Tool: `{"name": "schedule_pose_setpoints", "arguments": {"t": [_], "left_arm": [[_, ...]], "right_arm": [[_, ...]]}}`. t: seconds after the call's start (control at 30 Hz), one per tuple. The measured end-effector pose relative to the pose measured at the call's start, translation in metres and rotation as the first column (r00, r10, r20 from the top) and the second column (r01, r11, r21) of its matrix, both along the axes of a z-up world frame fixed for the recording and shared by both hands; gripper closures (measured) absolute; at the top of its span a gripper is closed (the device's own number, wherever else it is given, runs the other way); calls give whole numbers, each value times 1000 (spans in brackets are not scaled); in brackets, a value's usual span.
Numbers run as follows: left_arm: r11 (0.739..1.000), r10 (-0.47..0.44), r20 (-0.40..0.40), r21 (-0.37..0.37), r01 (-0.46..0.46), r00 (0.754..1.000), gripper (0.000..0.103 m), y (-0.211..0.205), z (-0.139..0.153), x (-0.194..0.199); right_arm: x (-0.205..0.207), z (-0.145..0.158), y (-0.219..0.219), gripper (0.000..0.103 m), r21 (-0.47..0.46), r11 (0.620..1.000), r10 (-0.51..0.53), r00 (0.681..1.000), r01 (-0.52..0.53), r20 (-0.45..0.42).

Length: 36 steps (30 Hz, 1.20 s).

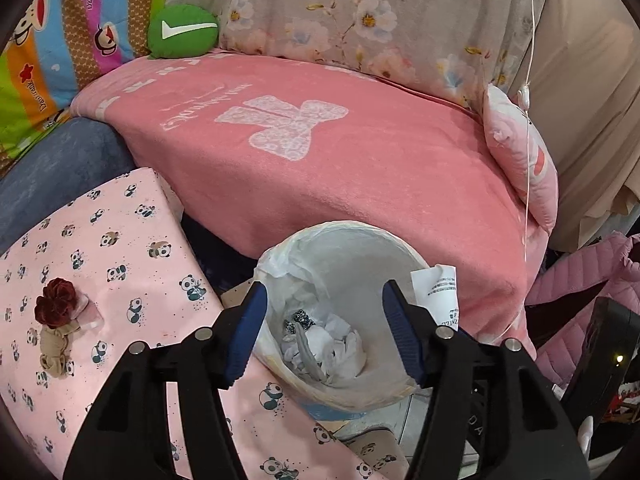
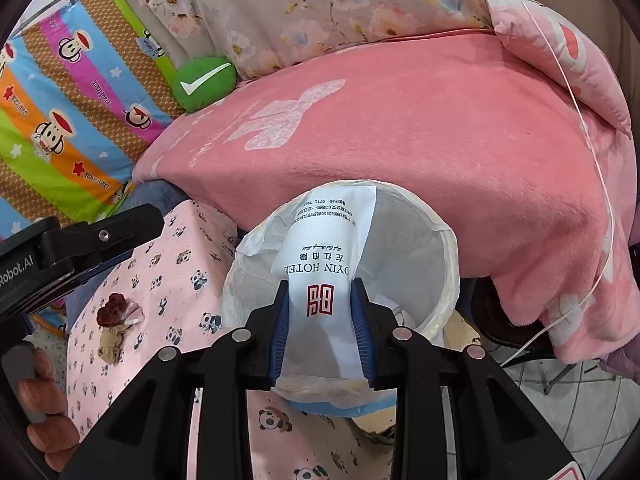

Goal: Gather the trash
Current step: 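Carry the packet and pouch over the bin and open both grippers, then move both grippers back to the stocking and scrunchie on the cushion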

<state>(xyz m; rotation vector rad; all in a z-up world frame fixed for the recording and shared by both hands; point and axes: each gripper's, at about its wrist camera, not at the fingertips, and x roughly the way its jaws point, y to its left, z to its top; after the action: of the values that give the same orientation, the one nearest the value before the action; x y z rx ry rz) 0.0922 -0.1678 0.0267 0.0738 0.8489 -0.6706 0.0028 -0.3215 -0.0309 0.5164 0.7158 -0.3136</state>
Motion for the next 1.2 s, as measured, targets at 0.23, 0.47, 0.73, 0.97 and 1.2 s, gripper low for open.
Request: {"name": "schedule_pose_setpoints", "arguments": {"t": [0.23, 0.47, 0.73, 0.97, 1.2], "left_arm": [[999, 43, 14, 25, -44, 999, 46, 13, -2, 3], [996, 73, 29, 54, -74, 997, 42, 27, -6, 2], [993, 112, 28, 44, -113, 993, 33, 47, -9, 0], [989, 138, 20, 41, -139, 990, 33, 64, -10, -4], [983, 176, 17, 40, -177, 984, 33, 86, -13, -7]], "right_arm": [[12, 2, 5, 71, -22, 1000, 17, 1000, -17, 0], [20, 7, 10, 58, -31, 1000, 0, 1000, 0, 22], [22, 17, 21, 46, -45, 999, 22, 999, -20, 32], [16, 24, 38, 46, -47, 997, 58, 998, -56, 31], [12, 28, 69, 46, -56, 993, 108, 994, -106, 22]]}}
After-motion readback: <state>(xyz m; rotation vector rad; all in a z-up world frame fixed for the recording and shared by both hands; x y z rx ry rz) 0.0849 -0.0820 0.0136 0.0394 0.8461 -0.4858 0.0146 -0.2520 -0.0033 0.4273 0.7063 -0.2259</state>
